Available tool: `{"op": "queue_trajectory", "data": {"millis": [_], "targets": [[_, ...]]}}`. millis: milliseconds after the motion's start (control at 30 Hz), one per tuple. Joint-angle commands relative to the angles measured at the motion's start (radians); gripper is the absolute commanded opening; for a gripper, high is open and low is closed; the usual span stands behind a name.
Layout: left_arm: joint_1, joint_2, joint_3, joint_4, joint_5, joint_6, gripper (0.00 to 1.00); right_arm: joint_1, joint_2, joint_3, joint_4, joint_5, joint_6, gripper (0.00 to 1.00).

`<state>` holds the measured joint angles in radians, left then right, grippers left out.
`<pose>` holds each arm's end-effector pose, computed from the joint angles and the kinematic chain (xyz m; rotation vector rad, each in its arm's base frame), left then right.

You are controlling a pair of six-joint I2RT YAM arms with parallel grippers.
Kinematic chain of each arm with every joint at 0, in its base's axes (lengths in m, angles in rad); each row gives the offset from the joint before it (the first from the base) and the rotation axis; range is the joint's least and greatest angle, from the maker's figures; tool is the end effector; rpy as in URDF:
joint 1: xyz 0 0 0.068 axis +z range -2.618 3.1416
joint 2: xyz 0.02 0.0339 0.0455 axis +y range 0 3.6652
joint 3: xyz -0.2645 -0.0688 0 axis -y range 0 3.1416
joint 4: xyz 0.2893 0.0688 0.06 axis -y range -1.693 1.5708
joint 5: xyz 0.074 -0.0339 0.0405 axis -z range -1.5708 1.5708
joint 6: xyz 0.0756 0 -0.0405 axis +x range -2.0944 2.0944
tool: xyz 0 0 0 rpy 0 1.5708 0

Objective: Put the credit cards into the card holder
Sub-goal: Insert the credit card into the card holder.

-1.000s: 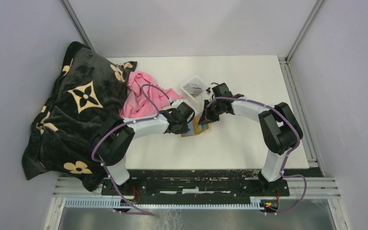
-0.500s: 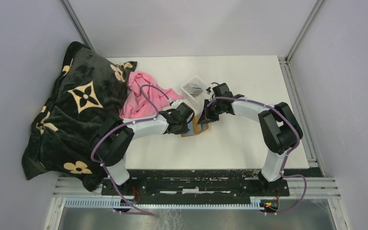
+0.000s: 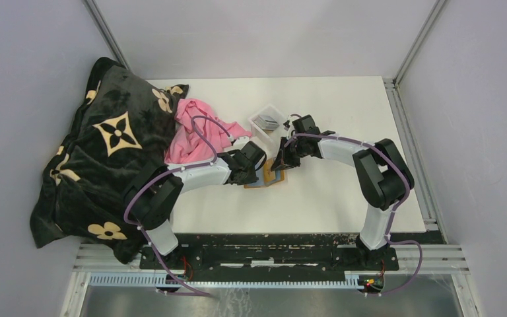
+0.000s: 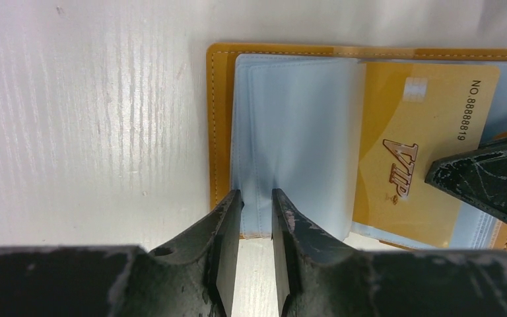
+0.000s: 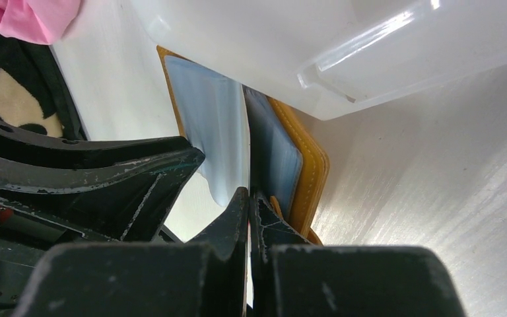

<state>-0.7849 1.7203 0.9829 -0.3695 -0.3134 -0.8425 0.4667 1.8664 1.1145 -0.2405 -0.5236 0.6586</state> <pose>0.2847 -0.2515 0.0945 -0.1716 2.5916 -0.1639 0.3631 0.2252 0.0960 0.0450 2.7440 1.0542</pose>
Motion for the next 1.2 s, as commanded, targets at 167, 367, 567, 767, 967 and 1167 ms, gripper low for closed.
{"op": "queue_trajectory", "data": {"millis": [167, 367, 567, 767, 967, 1167], "targets": [[0.022, 0.010, -0.027, -0.214, -0.077, 0.064, 0.37, -0.006, 0.040, -0.014, 0.053, -0.016, 0.010, 0.01], [0.022, -0.026, -0.024, -0.216, -0.084, 0.048, 0.41, -0.005, 0.054, -0.030, 0.063, -0.010, 0.010, 0.01], [0.022, -0.068, -0.008, -0.213, -0.095, 0.037, 0.46, -0.005, 0.060, -0.032, 0.063, -0.006, 0.009, 0.01], [0.021, -0.095, -0.014, -0.203, -0.129, 0.031, 0.47, -0.005, 0.063, -0.025, 0.060, -0.005, 0.011, 0.01], [0.027, -0.080, -0.031, -0.178, -0.138, 0.035, 0.45, -0.005, 0.065, -0.017, 0.054, -0.005, 0.010, 0.01], [0.046, -0.067, -0.051, -0.167, -0.146, 0.049, 0.41, -0.005, 0.061, -0.010, 0.046, -0.006, 0.007, 0.01]]}}
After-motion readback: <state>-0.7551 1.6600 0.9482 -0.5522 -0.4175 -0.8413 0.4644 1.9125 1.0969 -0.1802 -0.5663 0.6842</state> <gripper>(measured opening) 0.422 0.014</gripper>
